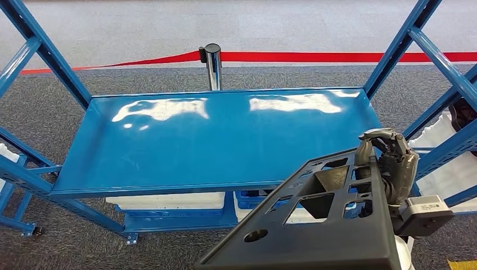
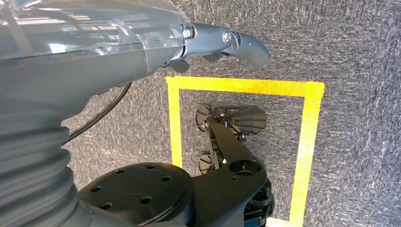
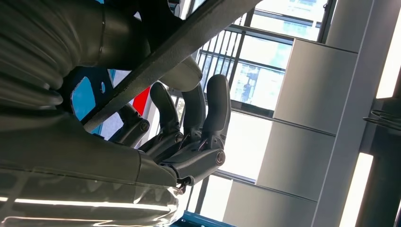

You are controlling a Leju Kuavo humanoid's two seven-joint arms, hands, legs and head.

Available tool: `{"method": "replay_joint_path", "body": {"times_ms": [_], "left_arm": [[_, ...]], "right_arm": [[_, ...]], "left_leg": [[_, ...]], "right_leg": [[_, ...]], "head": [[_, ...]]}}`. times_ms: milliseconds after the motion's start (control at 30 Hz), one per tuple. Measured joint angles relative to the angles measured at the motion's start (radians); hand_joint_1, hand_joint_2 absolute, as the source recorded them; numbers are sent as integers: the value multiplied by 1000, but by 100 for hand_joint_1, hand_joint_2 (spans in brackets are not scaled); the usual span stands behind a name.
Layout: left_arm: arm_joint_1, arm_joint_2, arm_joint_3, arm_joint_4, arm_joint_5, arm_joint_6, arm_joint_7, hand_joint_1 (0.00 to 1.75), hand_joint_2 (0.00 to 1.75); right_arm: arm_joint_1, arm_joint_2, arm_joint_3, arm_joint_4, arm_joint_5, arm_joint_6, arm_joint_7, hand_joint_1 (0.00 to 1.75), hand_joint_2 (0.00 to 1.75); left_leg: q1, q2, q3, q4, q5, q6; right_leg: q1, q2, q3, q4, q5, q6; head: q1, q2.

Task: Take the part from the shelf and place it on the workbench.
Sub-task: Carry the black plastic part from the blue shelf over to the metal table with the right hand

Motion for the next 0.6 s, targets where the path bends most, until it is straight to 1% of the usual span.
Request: {"method": "replay_joint_path", "body": {"times_ms": [100, 133, 167, 200, 233, 267, 300, 333, 367, 400, 433, 467, 500, 533, 567, 600], "left_arm": [[0, 0, 2, 0, 0, 0, 4, 0, 175], [0, 0, 3, 0, 0, 0, 5, 0, 175], [-1, 0, 3, 0, 0, 0, 5, 0, 175], [-1, 0, 3, 0, 0, 0, 5, 0, 175], [-1, 0, 4, 0, 0, 0, 6, 0, 175], [-2, 0, 4, 0, 0, 0, 6, 0, 175], [-2, 0, 5, 0, 0, 0, 6, 0, 175], [-2, 0, 5, 0, 0, 0, 6, 0, 175], [-2, 0, 5, 0, 0, 0, 7, 0, 175], [-2, 0, 5, 0, 0, 0, 7, 0, 175], [-2, 0, 5, 0, 0, 0, 8, 0, 175], [-2, 1, 5, -1, 0, 0, 8, 0, 175], [-2, 2, 6, -1, 1, 0, 8, 0, 175], [-2, 3, 6, -2, 1, 0, 8, 0, 175], [-2, 4, 6, -2, 1, 0, 9, 0, 175], [-2, 4, 6, -2, 1, 0, 9, 0, 175]], "right_arm": [[-1, 1, 0, 0, 2, 0, 0, 175, 175], [-1, 2, 0, 0, 2, 0, 0, 175, 175], [-1, 2, 0, 0, 2, 0, 0, 175, 175], [-2, 2, 0, 0, 2, 0, 0, 175, 175], [-1, 3, 0, 0, 2, 0, 0, 175, 175], [-1, 3, 0, 0, 2, 0, 0, 175, 175], [0, 3, 0, 0, 2, 0, 0, 175, 175], [1, 3, 0, 0, 2, 0, 0, 175, 175], [2, 3, 0, 0, 2, 0, 0, 175, 175], [1, 3, 0, 0, 2, 0, 0, 175, 175], [1, 3, 0, 0, 2, 0, 0, 175, 175], [0, 4, 0, 0, 2, 0, 0, 175, 175], [0, 4, 0, 1, 2, 0, 0, 175, 175], [0, 4, 0, 2, 2, 0, 0, 175, 175], [0, 5, 0, 2, 2, 0, 0, 175, 175], [0, 5, 0, 3, 2, 0, 0, 175, 175]], "left_leg": [[-4, 0, 2, 0, -2, 14], [-1, 1, 7, -8, 1, 18], [2, 2, 11, -15, 5, 21], [6, 3, 15, -21, 9, 23], [9, 5, 18, -25, 10, 24], [10, 5, 18, -25, 10, 25], [10, 6, 18, -24, 10, 24], [12, 6, 18, -23, 9, 23], [15, 6, 18, -22, 8, 20], [19, 5, 19, -18, 5, 15], [25, 3, 19, -12, 0, 8], [29, 2, 19, -5, -5, -1], [30, 0, 20, 1, -10, -10], [30, -2, 21, 4, -13, -18], [29, -3, 23, 2, -13, -25], [30, -3, 26, -2, -11, -31]], "right_leg": [[-5, 0, 4, -5, 2, 12], [-4, -1, 4, -1, -2, 15], [-3, -1, -1, 14, -14, 17], [-3, -1, -16, 48, -36, 18], [-5, -1, -41, 102, -67, 19], [-6, -1, -74, 169, -101, 20], [-9, -1, -106, 233, -127, 23], [-12, -1, -126, 274, -136, 25], [-15, -1, -129, 279, -126, 29], [-19, -1, -110, 243, -99, 34], [-25, -2, -74, 175, -63, 41], [-28, -1, -39, 108, -38, 48], [-31, 2, -12, 56, -21, 49], [-31, 4, 4, 28, -16, 46], [-28, 7, 6, 23, -20, 38], [-27, 8, 6, 22, -17, 28]], "head": [[-1, 0], [-2, 0], [0, 0], [2, 0], [7, 0], [11, 0], [14, 0], [16, 0], [17, 0], [17, 0], [18, 0], [21, 0], [24, 0], [26, 0], [25, 0], [21, 0]]}}
